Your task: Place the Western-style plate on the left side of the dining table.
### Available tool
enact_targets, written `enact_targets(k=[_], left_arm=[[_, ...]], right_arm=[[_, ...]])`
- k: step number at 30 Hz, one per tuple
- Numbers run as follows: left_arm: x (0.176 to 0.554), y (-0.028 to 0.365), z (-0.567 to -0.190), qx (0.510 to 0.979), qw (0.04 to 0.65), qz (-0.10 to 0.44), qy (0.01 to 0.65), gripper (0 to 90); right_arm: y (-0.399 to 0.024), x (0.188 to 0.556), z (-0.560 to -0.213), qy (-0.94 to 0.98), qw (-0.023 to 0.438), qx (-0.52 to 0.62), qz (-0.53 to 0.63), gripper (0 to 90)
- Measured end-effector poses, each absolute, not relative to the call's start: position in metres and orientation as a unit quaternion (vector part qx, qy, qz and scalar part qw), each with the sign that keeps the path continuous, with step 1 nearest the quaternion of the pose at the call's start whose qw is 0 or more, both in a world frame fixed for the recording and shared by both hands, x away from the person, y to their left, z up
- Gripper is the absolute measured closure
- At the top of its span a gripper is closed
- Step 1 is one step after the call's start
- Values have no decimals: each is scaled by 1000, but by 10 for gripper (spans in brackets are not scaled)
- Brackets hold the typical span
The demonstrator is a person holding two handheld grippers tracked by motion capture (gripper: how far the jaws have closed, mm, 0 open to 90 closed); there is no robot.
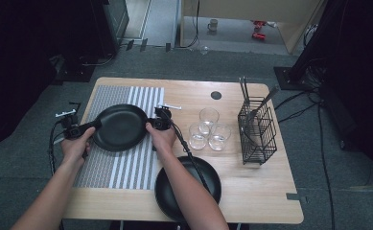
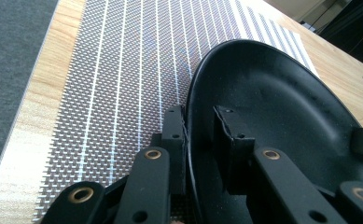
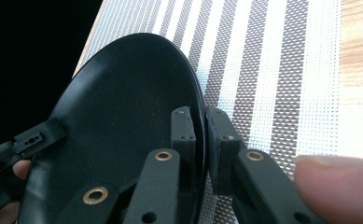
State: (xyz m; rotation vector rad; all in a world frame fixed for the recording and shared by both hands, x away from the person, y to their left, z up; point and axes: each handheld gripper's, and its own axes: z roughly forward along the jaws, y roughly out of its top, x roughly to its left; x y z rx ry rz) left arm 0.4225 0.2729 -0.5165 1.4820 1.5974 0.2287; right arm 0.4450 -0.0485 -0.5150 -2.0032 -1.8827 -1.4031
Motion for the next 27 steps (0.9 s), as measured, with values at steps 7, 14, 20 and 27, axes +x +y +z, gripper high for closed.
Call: enact_targets(k=[7,14,20,27], left_arm=[[422,272,-515,606,458,99,642,764],[422,270,-515,611,462,93,636,771],[423,267,-514,615,459,98,634,775],[423,265,-514,619,455,114,630,780]], right_arm=[[-50,443,-513,-611,26,-646,-456,833],[-54,439,-511,-612,25,-647,-454,834],[-57,439,-510,-617,20,-645,-451,832],[-56,438,-513,-619,8,-643,-451,826]])
